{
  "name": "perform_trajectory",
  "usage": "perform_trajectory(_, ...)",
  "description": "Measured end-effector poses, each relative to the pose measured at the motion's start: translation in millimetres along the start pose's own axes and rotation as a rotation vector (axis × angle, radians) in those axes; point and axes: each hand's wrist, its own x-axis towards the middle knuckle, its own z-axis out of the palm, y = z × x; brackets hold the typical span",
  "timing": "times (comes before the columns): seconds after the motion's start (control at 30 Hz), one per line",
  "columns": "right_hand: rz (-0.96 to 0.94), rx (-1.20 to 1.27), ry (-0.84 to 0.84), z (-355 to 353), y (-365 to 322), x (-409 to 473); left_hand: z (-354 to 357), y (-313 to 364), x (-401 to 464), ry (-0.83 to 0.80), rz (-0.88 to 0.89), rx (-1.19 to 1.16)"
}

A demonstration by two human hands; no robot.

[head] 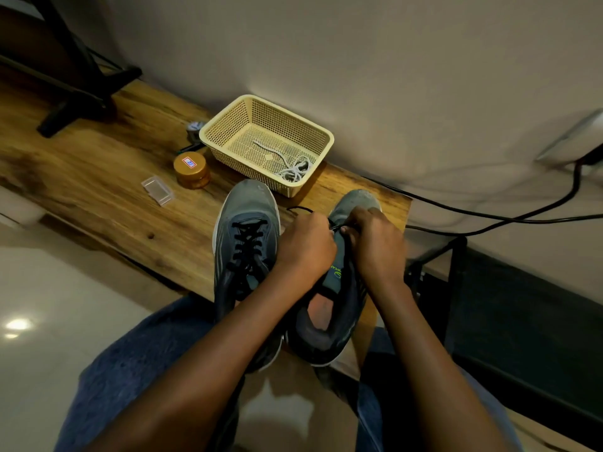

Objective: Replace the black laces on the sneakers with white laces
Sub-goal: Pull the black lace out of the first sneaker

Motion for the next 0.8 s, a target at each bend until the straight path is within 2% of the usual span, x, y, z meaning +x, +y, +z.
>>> perform_trajectory(0.1, 0.006, -0.003, 0.02, 1.8, -0.6, -0.7, -0.1, -0.3, 0.0, 0.003, -0.001, -0.001)
perform_trajectory(0.27, 0.267, 0.259, 0.124, -0.6, 3.1, -0.7, -0.7, 0.6, -1.5, 0.011, -0.014, -0.013)
perform_trajectory(0.43, 0.122, 0.203, -0.005, -1.0, 2.5, 2.2, -2.7, -1.3, -1.0, 0.006, -0.015, -0.011)
perform_trajectory(0.53, 0.029, 0.067, -0.069, -0.1, 2.3, 2.2, -3.2, -0.4, -1.8, 0.009, -0.006, 0.003)
perform_trajectory(0.67, 0.025, 0.043, 0.043, 4.2, 0.1, 0.2, -2.9, 0.2, -1.6, 0.01, -0.002, 0.01)
perform_trajectory(0.8, 0.263, 0.327, 0.168, 3.7, 0.9, -2.1, -1.1, 0.6, -1.2, 0.029, 0.008, 0.0)
